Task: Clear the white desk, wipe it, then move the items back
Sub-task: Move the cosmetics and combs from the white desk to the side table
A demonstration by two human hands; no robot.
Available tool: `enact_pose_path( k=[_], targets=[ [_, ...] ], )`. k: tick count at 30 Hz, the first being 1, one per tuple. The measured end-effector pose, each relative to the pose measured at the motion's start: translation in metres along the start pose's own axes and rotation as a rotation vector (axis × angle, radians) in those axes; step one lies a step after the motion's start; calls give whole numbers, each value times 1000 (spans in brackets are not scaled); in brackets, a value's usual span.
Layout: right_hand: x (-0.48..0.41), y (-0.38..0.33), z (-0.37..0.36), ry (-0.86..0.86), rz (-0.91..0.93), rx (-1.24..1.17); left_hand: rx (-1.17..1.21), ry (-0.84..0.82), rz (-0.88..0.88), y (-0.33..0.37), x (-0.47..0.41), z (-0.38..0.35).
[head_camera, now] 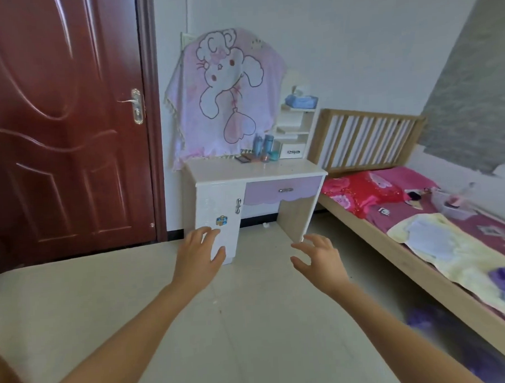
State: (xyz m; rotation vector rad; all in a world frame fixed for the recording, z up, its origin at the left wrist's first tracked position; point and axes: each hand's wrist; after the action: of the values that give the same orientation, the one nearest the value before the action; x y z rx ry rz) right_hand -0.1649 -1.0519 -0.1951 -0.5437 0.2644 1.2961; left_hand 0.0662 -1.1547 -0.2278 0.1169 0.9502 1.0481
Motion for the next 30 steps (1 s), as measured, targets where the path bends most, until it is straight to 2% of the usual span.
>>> enact_pose_path(
  k=[9, 14, 22, 24, 27, 30],
  targets=[
    [-73, 27, -3, 86, 25, -28, -61, 82, 1, 0, -66, -24],
    [-133, 43, -8, 98, 52, 27, 13, 120, 22, -11, -121, -56],
    [-233, 62, -47, 131, -30, -39, 71, 54, 0, -33, -210, -128],
    [-239, 67, -72, 104, -76, -69, 71, 19, 12, -41, -217, -146],
    [-241, 81, -111, -28, -120, -39, 61, -53, 46, -52, -219, -175],
    [-259, 99, -131, -55, -143, -46, 36, -89, 58, -61, -231, -200]
  ],
)
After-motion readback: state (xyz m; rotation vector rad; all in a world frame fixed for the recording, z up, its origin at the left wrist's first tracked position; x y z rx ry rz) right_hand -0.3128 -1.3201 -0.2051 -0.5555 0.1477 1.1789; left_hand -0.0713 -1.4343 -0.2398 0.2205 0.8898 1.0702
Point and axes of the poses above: each hand's wrist, its own x-axis away from the middle knuckle, its own z-axis out of the back of the hand, y = z × x, and after that the axes turned 15 degrees about y, right-handed
